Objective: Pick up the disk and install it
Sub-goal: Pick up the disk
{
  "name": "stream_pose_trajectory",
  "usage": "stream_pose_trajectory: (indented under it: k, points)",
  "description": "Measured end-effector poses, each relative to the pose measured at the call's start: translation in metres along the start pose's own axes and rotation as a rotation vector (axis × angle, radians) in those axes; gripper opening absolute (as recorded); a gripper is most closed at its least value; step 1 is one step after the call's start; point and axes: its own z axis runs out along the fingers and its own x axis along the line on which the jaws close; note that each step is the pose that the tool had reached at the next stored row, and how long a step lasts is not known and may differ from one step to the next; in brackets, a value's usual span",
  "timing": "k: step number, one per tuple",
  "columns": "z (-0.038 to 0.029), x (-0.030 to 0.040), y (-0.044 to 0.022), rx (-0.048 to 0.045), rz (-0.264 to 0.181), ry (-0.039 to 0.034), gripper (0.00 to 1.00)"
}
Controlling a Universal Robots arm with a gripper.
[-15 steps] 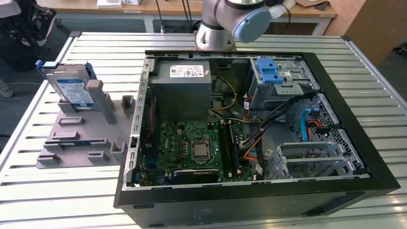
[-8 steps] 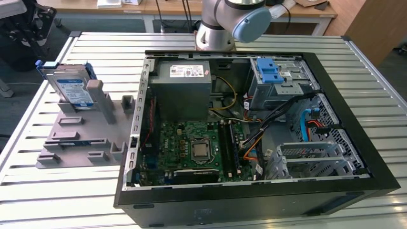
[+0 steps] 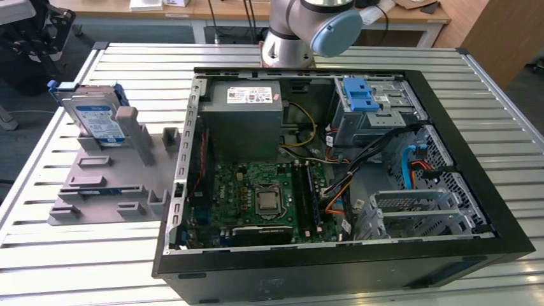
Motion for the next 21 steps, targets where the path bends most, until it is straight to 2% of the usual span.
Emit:
stream_pose_trajectory:
  k: [8,21]
  points:
    - [0.0,0.0,0.0,-0.0002,-0.014,0.0004,0.11]
    - [0.0,0.0,0.0,-0.0017,-0.156,0.0054,0.11]
